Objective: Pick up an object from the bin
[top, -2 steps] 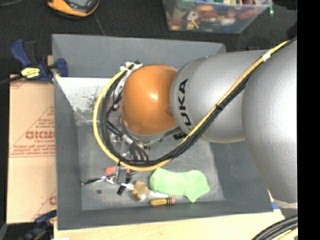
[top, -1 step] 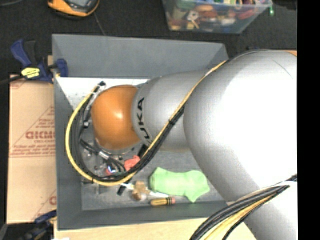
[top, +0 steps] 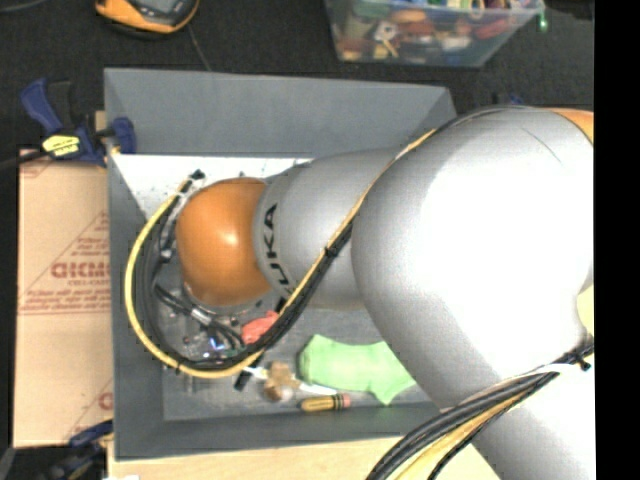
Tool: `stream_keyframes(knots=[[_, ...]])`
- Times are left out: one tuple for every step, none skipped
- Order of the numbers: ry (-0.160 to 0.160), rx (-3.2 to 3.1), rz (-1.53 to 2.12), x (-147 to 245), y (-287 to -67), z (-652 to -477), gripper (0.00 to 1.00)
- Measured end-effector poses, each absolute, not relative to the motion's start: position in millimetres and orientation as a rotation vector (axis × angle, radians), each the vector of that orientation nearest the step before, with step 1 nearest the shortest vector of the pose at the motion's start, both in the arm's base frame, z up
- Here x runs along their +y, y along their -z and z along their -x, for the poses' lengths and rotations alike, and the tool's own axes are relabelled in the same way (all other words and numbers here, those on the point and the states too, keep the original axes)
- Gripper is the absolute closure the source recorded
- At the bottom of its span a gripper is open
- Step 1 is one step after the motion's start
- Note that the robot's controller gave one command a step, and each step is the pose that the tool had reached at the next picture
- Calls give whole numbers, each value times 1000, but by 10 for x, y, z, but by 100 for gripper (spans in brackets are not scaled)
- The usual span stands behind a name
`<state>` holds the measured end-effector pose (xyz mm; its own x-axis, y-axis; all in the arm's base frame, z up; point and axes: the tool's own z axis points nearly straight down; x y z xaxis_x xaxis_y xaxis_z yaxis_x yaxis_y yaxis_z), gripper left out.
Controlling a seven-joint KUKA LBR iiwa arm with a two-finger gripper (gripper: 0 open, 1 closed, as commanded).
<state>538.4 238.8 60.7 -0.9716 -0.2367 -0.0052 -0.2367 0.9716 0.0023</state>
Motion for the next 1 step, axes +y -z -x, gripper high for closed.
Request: stream_keyframes(knots=[[-3, 3133, 215, 1978, -706, -5299, 0]])
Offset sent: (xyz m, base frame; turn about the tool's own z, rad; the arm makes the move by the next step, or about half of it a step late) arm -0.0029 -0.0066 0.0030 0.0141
